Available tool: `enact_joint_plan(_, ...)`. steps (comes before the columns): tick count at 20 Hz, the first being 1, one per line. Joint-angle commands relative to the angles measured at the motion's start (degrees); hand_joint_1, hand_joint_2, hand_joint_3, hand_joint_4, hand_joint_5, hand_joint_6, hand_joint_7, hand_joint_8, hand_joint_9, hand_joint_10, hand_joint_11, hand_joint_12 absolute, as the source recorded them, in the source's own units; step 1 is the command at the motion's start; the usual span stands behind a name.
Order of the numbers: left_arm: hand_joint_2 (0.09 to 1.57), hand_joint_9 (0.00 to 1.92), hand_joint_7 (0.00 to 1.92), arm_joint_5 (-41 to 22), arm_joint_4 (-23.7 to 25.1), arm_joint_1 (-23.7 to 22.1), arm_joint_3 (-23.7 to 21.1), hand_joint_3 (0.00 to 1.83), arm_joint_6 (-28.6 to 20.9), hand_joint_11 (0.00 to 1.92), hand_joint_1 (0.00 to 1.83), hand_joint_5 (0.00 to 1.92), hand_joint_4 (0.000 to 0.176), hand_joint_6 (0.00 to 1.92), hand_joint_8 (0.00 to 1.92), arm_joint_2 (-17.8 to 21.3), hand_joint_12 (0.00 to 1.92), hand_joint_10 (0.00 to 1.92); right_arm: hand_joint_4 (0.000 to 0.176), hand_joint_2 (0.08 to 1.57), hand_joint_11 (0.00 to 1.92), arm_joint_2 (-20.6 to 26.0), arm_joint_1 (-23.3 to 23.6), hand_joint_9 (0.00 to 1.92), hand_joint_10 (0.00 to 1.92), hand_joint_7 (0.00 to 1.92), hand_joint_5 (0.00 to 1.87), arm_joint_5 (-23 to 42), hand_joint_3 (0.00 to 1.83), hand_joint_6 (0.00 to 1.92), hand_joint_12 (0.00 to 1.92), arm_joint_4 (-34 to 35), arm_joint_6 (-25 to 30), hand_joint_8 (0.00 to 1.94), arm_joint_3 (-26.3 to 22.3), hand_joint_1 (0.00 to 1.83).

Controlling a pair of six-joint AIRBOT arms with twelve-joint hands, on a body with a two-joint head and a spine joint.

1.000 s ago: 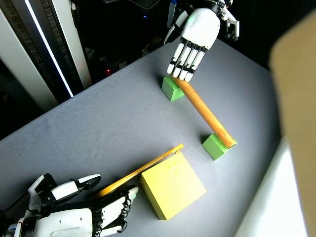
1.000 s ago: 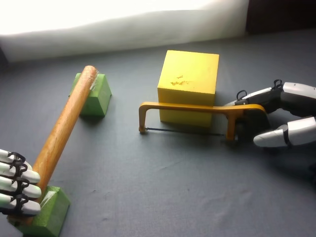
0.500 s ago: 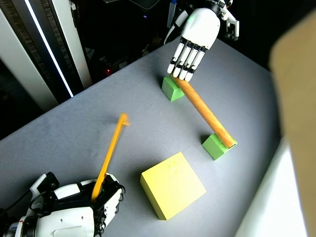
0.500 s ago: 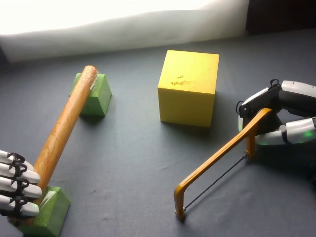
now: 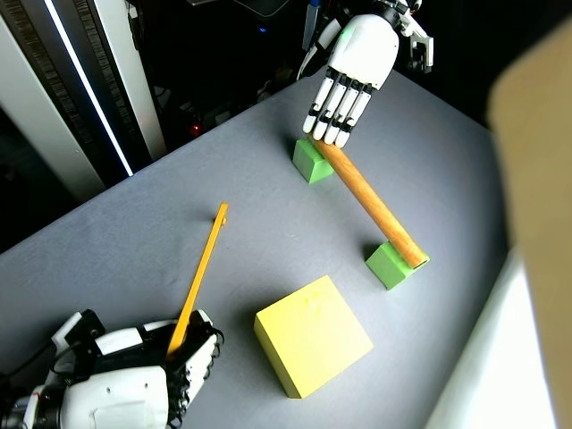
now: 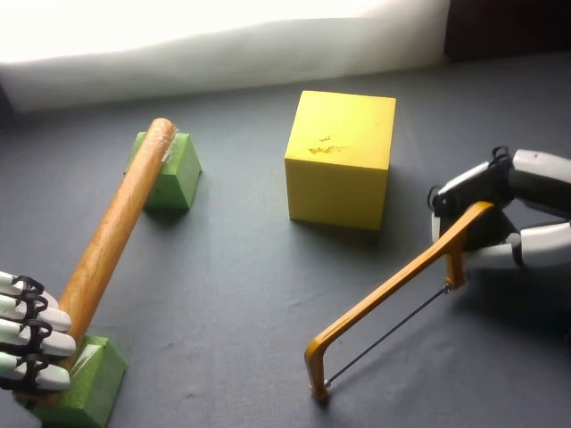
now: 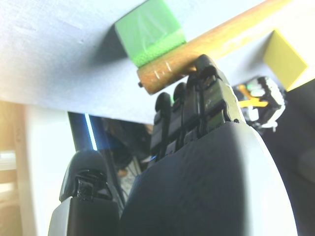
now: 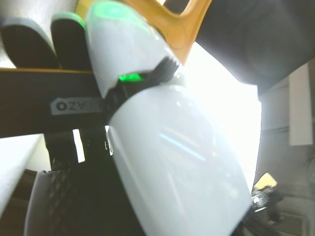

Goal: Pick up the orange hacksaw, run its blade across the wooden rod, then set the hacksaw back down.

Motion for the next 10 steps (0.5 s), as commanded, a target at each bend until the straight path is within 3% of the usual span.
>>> enact_joint_plan(1,1.24,0.11,0.09,-2.36,-1.70,-0.12,0.20,0.00,-0.11,0.00,0.14,0.15,0.000,0.00,0.00,0.45,0.37,0.00,0.000,1.13,0.98,1.95,0.33,0.99,1.25,0.95,0.82,5.77,0.00,1.04,1.34,6.07,-1.34,0.96,-2.28,1.38)
enact_joint_plan(2,1.26,0.08,0.06,-2.36,-1.70,-0.12,0.27,0.00,-0.11,0.00,0.06,0.10,0.000,0.00,0.00,0.42,0.28,0.00,0.000,1.13,0.97,3.36,0.34,0.99,1.26,0.94,0.82,5.59,0.00,1.05,1.36,8.27,-3.37,0.98,-4.91,1.38)
enact_joint_plan(5,1.25,0.10,0.07,-2.37,-1.70,-0.31,0.65,0.00,-0.11,0.00,0.12,0.13,0.000,0.01,0.00,0.15,0.36,0.01,0.000,1.13,0.99,7.10,0.38,0.99,1.25,0.95,0.82,5.62,0.00,1.03,1.36,15.00,-10.00,0.97,-12.32,1.38)
enact_joint_plan(8,1.25,0.09,0.07,-2.37,-1.70,-0.37,1.04,0.00,-0.11,0.00,0.09,0.11,0.000,0.00,0.00,-0.10,0.29,0.00,0.000,1.13,0.96,9.01,0.18,0.99,1.25,0.97,0.83,6.77,0.00,1.03,1.38,17.47,-11.82,0.95,-16.12,1.38)
enact_joint_plan(10,1.24,0.11,0.10,-2.37,-1.70,-0.44,1.39,0.00,-0.11,0.00,0.12,0.13,0.000,0.01,0.01,-0.31,0.33,0.01,0.000,1.13,0.95,10.54,-0.77,0.98,1.28,0.96,0.83,9.38,0.00,1.02,1.40,21.08,-14.45,0.97,-19.42,1.38)
